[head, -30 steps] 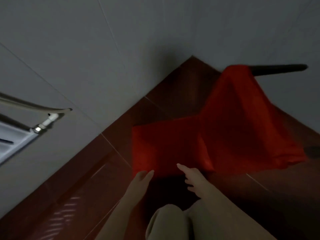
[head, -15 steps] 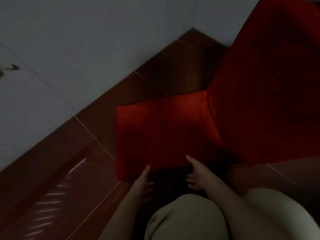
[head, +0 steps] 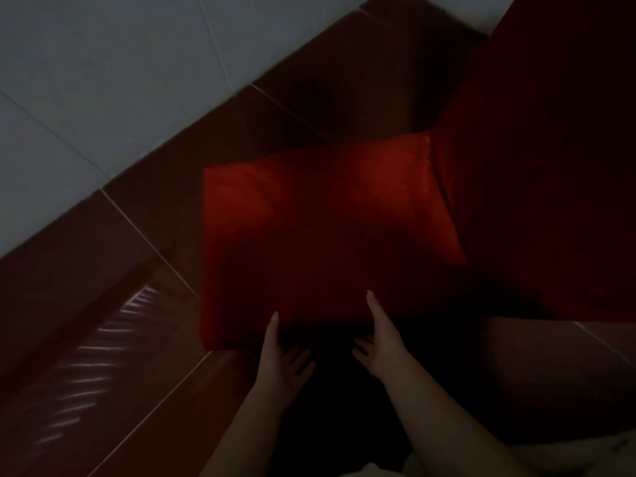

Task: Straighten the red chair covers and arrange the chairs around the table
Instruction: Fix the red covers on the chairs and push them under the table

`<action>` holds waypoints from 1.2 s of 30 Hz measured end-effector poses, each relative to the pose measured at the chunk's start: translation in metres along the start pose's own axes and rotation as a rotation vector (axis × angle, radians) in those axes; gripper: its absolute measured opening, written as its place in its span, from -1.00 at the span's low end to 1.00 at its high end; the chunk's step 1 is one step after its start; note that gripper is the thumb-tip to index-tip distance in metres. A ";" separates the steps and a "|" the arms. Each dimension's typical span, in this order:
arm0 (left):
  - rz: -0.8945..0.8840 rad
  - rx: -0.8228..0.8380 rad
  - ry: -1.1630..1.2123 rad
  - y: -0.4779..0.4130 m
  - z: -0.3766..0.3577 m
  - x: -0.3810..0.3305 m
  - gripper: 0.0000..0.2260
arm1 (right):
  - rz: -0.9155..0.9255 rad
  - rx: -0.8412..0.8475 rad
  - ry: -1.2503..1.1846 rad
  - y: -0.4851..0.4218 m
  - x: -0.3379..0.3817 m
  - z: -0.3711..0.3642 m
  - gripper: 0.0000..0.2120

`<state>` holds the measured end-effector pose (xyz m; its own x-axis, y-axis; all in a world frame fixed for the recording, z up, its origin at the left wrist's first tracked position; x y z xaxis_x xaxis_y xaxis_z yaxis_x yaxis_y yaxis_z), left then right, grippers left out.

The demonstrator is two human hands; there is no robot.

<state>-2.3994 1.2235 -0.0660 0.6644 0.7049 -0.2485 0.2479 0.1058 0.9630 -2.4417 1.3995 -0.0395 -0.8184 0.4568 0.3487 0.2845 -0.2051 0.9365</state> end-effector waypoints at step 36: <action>-0.128 -0.014 0.094 -0.039 -0.016 -0.005 -0.56 | 0.063 -0.021 -0.211 -0.033 -0.007 -0.012 -0.37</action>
<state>-2.4238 1.2277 -0.1011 0.5590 0.7475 -0.3588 0.3162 0.2078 0.9257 -2.4517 1.3926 -0.0736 -0.6762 0.6127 0.4090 0.3197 -0.2561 0.9122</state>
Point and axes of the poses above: each hand's wrist, its own y-axis away from the middle knuckle, its own z-axis out of the back of the hand, x = y × z, the point moved 7 cm from there along -y, towards the middle knuckle, and after that the axes turned 7 degrees about -x, right-handed, at the moved point
